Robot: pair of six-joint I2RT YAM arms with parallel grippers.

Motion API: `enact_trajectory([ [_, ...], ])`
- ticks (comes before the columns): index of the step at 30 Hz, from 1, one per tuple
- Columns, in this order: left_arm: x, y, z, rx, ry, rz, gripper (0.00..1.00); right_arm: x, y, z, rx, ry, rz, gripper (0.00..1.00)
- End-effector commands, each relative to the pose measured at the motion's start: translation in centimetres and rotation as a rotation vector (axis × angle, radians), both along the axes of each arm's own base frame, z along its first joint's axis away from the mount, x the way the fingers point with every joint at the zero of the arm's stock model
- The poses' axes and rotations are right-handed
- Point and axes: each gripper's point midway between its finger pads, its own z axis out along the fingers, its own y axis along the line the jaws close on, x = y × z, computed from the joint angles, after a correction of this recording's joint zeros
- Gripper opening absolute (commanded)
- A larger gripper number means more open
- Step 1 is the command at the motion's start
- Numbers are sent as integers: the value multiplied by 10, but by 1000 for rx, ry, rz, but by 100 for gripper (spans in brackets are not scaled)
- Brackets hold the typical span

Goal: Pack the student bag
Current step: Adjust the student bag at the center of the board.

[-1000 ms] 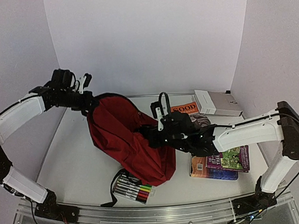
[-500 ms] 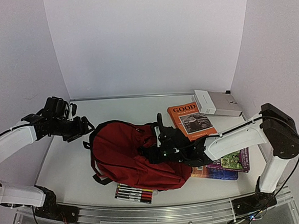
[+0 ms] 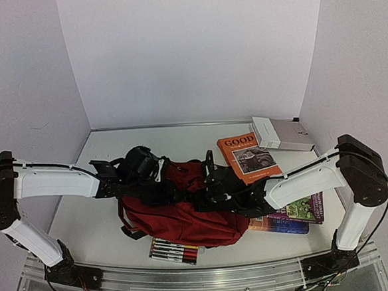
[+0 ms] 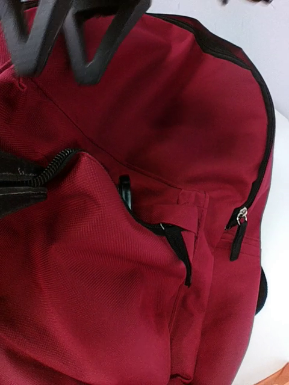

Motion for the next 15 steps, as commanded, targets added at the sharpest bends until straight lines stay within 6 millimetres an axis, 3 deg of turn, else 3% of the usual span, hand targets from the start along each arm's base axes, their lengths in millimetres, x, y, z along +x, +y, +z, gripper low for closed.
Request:
enact_trajectory([
  [1,1,-21,6,-60,26,16,31,9,-24,4,-46,-31,-113,0],
  [2,-4,-21,1,-64,39,12,23,11,-26,7,-45,-38,-123,0],
  [5,-24,-23,-13,-60,68,-18,14,13,-28,11,-49,-49,-140,0],
  [10,-51,-12,-60,76,136,-40,10,16,-25,16,-45,-53,-145,0],
  [15,-61,3,-94,195,157,-24,9,21,-26,44,5,-88,-176,0],
])
